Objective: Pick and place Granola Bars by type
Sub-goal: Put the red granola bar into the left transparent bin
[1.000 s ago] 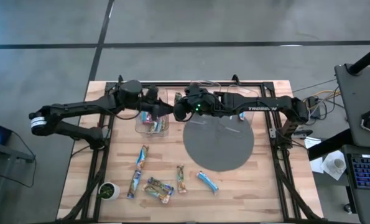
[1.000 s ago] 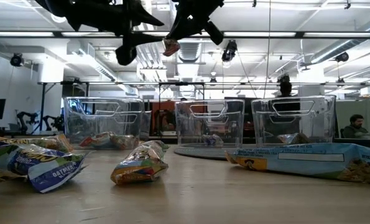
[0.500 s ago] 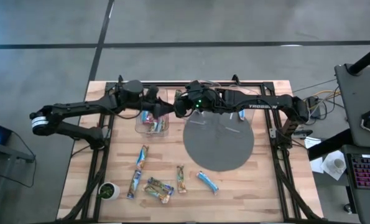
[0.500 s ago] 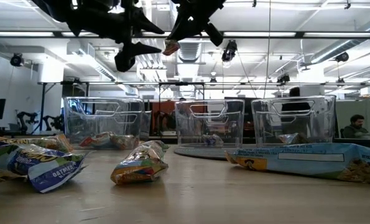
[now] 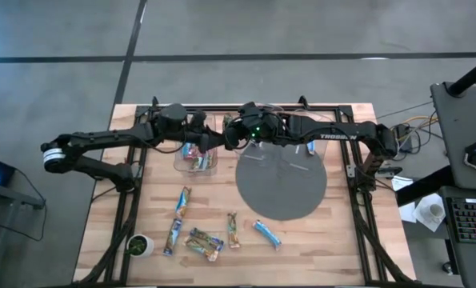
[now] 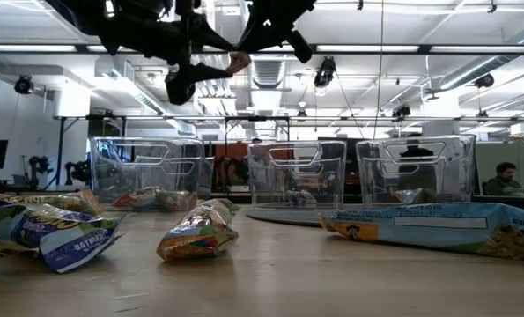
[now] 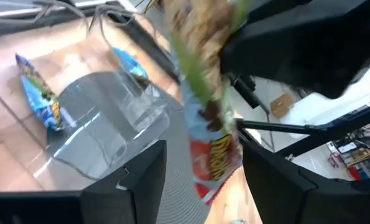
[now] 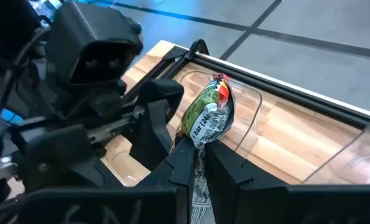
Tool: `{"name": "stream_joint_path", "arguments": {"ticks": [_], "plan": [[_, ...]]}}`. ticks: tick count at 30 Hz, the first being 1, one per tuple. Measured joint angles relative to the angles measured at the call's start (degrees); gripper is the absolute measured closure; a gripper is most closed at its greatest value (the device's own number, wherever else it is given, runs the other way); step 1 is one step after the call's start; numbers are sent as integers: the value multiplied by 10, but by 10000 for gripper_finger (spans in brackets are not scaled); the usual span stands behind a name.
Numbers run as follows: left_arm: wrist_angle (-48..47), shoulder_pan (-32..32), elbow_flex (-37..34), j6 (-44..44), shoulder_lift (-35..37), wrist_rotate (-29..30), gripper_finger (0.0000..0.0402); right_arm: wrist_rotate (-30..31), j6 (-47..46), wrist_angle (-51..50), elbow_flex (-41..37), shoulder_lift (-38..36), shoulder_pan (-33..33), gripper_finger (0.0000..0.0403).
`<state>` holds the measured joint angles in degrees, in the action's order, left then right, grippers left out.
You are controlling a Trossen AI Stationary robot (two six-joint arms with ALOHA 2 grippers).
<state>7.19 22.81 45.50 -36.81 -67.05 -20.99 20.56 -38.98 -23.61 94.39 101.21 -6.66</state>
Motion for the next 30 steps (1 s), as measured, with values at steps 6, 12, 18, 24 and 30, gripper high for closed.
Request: {"name": "stream_joint_path", "arguments": {"ticks": [6, 12, 18, 24, 30], "plan": [[52, 0, 0, 3, 5, -11, 209, -6, 0, 6, 0, -3, 0, 380], [63, -3, 0, -8, -18, -39, 209, -11, 5, 28, 0, -3, 0, 380], [87, -10, 0, -17, -27, -40, 210, -14, 7, 29, -2, -3, 0, 380], [81, -10, 0, -16, -27, -36, 241, -11, -8, 10, -3, -3, 0, 378], [39, -10, 0, 4, -27, -13, 306, -11, -11, -27, -4, -5, 0, 343]]}}
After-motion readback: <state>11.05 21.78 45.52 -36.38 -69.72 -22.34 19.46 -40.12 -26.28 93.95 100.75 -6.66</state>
